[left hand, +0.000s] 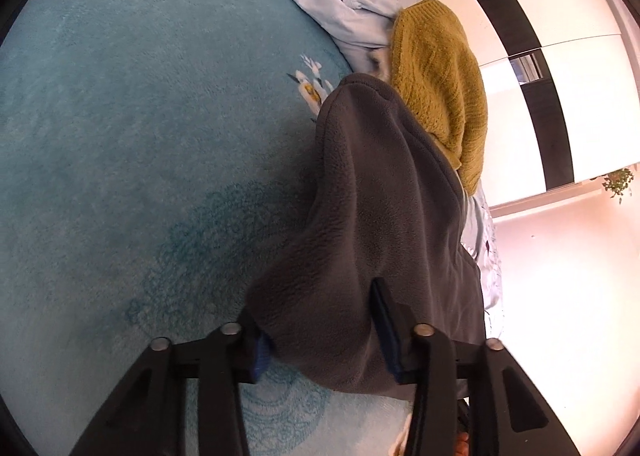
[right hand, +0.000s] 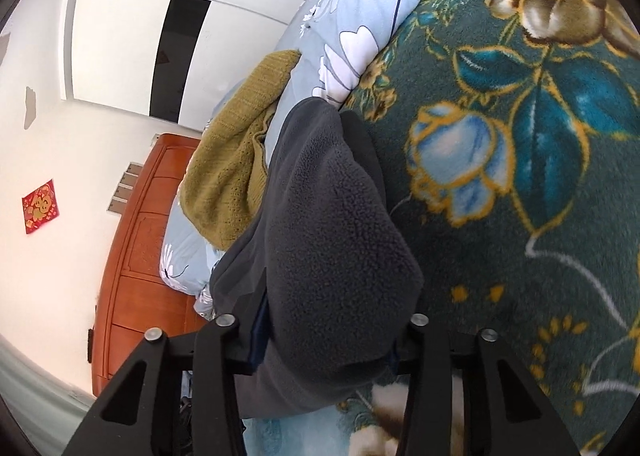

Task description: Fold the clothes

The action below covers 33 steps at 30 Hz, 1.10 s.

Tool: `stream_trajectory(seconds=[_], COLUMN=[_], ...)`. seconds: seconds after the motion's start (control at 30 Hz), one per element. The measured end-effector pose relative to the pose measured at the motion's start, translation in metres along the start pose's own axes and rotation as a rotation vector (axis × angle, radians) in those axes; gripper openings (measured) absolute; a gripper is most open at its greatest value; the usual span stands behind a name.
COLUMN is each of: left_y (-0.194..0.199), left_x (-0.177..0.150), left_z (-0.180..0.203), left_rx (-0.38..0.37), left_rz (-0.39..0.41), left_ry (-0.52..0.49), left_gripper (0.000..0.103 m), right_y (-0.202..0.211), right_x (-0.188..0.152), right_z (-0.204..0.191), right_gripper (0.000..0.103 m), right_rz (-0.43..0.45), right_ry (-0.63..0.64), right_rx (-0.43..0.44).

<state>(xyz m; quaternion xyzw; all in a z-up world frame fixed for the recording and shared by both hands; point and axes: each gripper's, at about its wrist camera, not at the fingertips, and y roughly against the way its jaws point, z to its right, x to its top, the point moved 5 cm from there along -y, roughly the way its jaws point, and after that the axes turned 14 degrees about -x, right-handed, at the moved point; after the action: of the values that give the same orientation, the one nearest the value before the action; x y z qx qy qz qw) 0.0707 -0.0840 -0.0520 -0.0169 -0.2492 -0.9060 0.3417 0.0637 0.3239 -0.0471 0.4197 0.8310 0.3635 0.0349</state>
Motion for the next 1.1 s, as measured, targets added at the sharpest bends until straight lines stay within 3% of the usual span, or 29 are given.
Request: stream_trajectory(seconds=[0.2,0.57,0.83,1.1], left_y=[0.025,0.087,0.133,0.134], left_x=[-0.009,-0.055,-0.097,-0.093], left_z=[0.001,-0.006,-0.012,-0.02], left_rx=[-0.02,-0.011,-0.019,-0.056], left_rz=[0.011,-0.024,-0.027,-0.054], left_ry=[0.014,-0.041,-0.09,-0.1], left_gripper=[0.029,0.029,0.029,0.034], right_y=[0.018,0.065,0.108,0.111], right_x=[-0.018,-0.082,-0.117,-0.122], right_z=[-0.015,0.015,0.021,0.029], right_gripper=[0.038,0.037,0.036,0.036], right_rz=[-0.019,-0.087,-0.097,-0.112], right_ry=[0.025,-0.007,0.042,0.042], right_rx=[0.052,0.098,0.066,0.028])
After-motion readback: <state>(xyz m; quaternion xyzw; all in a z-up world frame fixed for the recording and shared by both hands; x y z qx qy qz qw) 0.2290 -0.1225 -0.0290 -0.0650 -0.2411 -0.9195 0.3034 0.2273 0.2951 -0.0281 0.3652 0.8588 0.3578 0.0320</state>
